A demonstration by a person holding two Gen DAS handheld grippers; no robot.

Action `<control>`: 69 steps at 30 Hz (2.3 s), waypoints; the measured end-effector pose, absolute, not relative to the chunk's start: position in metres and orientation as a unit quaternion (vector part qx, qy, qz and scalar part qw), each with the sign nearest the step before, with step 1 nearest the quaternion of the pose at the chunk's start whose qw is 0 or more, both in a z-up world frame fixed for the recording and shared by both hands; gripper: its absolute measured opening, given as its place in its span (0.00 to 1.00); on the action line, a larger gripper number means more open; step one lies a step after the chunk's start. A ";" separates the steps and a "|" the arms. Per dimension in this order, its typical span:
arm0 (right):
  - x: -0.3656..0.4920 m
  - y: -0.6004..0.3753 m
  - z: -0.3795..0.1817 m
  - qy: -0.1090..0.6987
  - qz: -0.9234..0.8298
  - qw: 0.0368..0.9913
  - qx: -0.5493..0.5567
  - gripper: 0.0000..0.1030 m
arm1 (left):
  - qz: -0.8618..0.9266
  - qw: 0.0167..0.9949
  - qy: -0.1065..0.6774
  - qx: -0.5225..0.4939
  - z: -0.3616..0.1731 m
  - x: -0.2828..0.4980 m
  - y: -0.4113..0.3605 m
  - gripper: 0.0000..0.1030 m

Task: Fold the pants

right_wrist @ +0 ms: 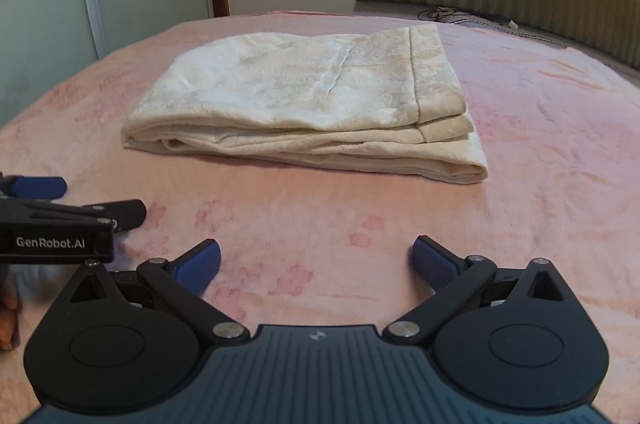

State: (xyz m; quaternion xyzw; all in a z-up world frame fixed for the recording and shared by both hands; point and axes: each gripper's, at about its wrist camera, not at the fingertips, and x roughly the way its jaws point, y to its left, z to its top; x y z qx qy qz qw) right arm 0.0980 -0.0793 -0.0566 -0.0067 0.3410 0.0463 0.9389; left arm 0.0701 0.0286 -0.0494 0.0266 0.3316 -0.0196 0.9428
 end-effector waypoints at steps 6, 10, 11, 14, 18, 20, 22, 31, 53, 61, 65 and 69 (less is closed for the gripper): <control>0.097 -0.084 -0.057 0.340 0.048 0.939 -0.003 1.00 | -0.020 0.943 0.332 0.026 -0.050 0.070 0.028 1.00; 0.097 -0.084 -0.057 0.340 0.048 0.939 -0.003 1.00 | -0.020 0.943 0.332 0.026 -0.050 0.070 0.028 1.00; 0.097 -0.084 -0.057 0.340 0.049 0.939 -0.002 1.00 | -0.020 0.943 0.332 0.026 -0.050 0.070 0.029 1.00; 0.096 -0.084 -0.056 0.335 0.043 0.941 0.004 1.00 | -0.020 0.943 0.332 0.026 -0.050 0.070 0.028 1.00; 0.098 -0.089 -0.054 0.332 0.017 0.943 0.013 1.00 | -0.020 0.943 0.331 0.026 -0.050 0.070 0.029 1.00; 0.100 -0.092 -0.055 0.337 0.014 0.941 0.019 1.00 | -0.020 0.943 0.332 0.026 -0.050 0.070 0.028 1.00; 0.101 -0.090 -0.056 0.340 0.012 0.940 0.010 1.00 | -0.020 0.943 0.331 0.026 -0.050 0.070 0.028 1.00; 0.101 -0.089 -0.056 0.341 0.012 0.940 0.004 1.00 | -0.020 0.943 0.331 0.026 -0.050 0.070 0.028 1.00; 0.101 -0.089 -0.056 0.341 0.012 0.940 0.004 1.00 | -0.020 0.943 0.331 0.027 -0.050 0.070 0.028 1.00; 0.101 -0.089 -0.056 0.341 0.012 0.940 0.004 1.00 | -0.020 0.943 0.331 0.027 -0.050 0.070 0.028 1.00; 0.101 -0.089 -0.056 0.341 0.012 0.940 0.004 1.00 | -0.020 0.943 0.331 0.027 -0.050 0.070 0.028 1.00; 0.101 -0.089 -0.056 0.341 0.012 0.940 0.004 1.00 | -0.020 0.943 0.331 0.027 -0.050 0.070 0.028 1.00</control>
